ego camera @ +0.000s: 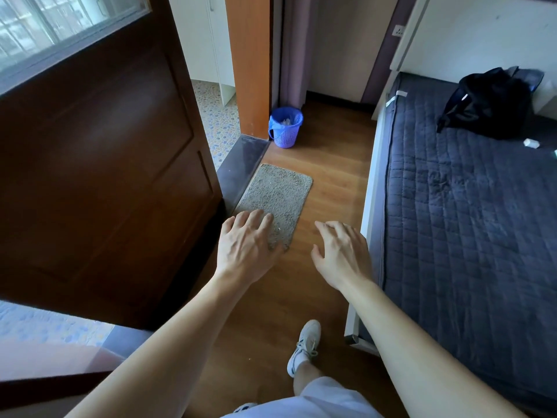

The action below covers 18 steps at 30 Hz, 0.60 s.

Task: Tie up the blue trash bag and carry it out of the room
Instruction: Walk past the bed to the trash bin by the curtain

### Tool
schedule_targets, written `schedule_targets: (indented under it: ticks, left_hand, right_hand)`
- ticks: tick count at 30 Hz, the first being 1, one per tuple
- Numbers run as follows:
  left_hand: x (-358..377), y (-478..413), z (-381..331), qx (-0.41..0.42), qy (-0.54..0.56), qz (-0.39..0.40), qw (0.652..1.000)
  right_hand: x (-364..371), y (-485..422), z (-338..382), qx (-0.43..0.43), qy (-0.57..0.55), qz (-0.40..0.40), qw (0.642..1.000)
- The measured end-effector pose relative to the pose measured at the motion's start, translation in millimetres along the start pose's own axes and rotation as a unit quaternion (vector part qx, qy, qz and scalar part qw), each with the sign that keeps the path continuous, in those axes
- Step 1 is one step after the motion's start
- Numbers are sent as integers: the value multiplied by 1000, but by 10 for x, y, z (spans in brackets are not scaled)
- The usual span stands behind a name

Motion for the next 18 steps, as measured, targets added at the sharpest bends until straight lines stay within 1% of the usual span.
schedule_targets:
  ticks: [3, 9, 14, 18]
  left_hand:
    - [101, -520, -95, -7, -1, 6, 1000]
    - [477, -1602, -451, 1, -6, 43, 999]
    - [661, -2397, -772, 14, -2, 47, 999]
    - [767, -2840, -843, 19, -4, 53, 998]
  right_hand:
    - [-29, -467, -278, 3, -12, -12, 1000]
    - [-127, -1449, -963, 5, -16, -24, 1000]
    - [-176, -1966, -1409, 17, -19, -20, 999]
    - [-137, -2289, -1598, 19, -25, -12, 999]
Point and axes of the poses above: each hand's wrist, its own y-axis away from the middle knuckle, its own x-axis out of the palm, z = x × y, the point moved 7 cm from there along -y, towards the middle knuckle, and after that the axes turned 2 degrees about -y, right-handed, at the moved point
